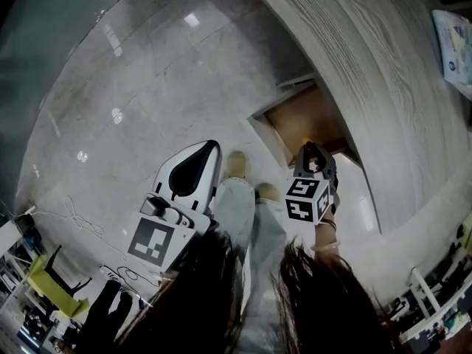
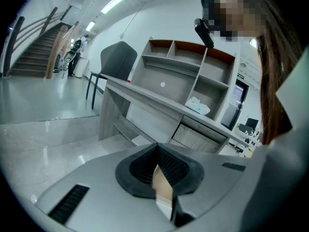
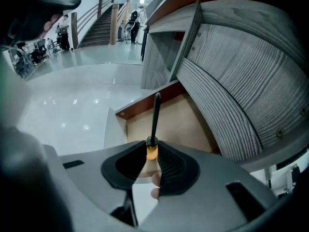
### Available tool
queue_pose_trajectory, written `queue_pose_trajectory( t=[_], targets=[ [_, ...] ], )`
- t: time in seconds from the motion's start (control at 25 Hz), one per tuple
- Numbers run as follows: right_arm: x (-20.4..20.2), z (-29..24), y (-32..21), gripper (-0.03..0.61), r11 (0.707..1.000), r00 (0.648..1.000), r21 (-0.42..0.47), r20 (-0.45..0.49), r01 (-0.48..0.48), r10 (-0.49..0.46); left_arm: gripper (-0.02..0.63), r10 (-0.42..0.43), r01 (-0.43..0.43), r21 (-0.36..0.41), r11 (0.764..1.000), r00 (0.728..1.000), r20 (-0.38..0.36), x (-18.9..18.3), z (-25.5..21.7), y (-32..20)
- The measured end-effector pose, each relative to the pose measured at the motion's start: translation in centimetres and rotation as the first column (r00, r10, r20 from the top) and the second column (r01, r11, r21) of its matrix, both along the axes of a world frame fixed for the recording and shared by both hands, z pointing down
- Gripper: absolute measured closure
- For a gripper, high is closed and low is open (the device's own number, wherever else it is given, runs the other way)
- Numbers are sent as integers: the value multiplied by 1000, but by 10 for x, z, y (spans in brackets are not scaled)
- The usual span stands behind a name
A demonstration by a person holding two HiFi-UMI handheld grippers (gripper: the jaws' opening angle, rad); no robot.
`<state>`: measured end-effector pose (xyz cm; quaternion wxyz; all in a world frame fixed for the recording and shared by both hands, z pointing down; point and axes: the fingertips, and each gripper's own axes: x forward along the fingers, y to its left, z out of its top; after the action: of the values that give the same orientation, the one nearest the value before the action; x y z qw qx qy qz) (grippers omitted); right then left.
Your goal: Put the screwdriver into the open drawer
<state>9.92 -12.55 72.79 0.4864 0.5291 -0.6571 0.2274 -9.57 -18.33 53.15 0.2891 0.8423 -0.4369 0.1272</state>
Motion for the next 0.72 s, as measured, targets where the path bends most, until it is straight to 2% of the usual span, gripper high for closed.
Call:
queue_pose_trajectory(
  t=[0.72],
  targets=[
    [-14, 15, -29, 492, 998, 999, -39, -9, 44, -45, 598, -8, 8, -9, 1000, 1000, 2, -3, 8, -8]
  ],
)
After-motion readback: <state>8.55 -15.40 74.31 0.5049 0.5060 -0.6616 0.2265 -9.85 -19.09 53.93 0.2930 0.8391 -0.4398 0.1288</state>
